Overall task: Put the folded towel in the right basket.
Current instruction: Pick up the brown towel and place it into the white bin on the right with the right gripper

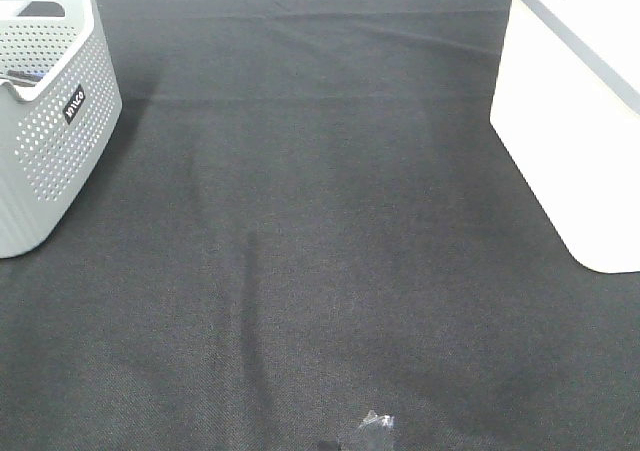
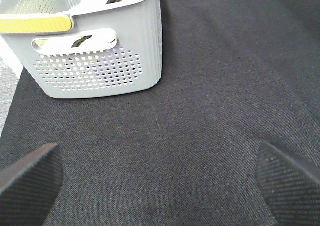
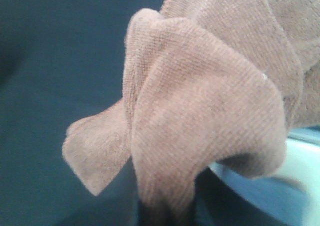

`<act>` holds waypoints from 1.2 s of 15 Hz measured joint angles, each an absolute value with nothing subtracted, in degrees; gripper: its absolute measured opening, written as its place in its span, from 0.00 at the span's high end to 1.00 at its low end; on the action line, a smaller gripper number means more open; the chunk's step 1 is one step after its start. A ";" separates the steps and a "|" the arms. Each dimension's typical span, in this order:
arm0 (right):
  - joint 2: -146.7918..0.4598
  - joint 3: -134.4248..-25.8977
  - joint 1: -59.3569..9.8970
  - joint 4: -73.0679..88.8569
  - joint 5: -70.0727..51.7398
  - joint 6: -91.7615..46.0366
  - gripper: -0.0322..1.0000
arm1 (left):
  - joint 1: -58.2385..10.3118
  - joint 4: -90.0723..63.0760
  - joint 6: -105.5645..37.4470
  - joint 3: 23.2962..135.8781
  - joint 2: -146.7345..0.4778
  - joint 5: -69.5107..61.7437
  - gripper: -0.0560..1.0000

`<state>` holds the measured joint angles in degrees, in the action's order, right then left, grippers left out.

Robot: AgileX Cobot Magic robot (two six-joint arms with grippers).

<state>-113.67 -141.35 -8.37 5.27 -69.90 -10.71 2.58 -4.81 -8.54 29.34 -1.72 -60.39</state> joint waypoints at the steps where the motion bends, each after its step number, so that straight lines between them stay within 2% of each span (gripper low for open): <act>1: -112.87 -139.06 -4.70 5.10 -69.90 -10.71 0.79 | 2.58 -4.81 -8.54 29.34 -1.72 -60.39 0.03; 5: -114.36 -129.77 8.31 4.98 -70.02 -10.66 0.79 | 2.58 -4.81 -8.54 29.34 -1.72 -60.39 0.03; 7: -117.91 -127.20 11.75 5.56 -70.02 -10.37 0.79 | 2.58 -4.81 -8.54 29.34 -1.72 -60.39 0.03; 12: -120.95 -126.80 12.03 7.68 -69.96 -7.62 0.78 | 2.58 -4.81 -8.54 29.34 -1.72 -60.39 0.03; 13: -120.95 -126.80 12.03 7.85 -69.96 -6.76 0.70 | 2.58 -4.81 -8.54 29.34 -1.72 -60.39 0.03; 14: -120.95 -126.80 12.03 7.91 -69.96 -5.44 0.54 | 2.58 -4.81 -8.54 29.34 -1.72 -60.39 0.03; 15: -120.95 -126.80 12.03 8.02 -69.96 -4.41 0.30 | 2.58 -4.81 -8.54 29.34 -1.72 -60.39 0.03; 16: -120.95 -126.80 12.03 7.96 -69.90 -4.18 0.15 | 2.58 -4.81 -8.54 29.34 -1.72 -60.39 0.03; 18: -120.95 -126.80 12.03 7.56 -69.90 -3.95 0.05 | 2.58 -4.81 -8.54 29.34 -1.72 -60.39 0.03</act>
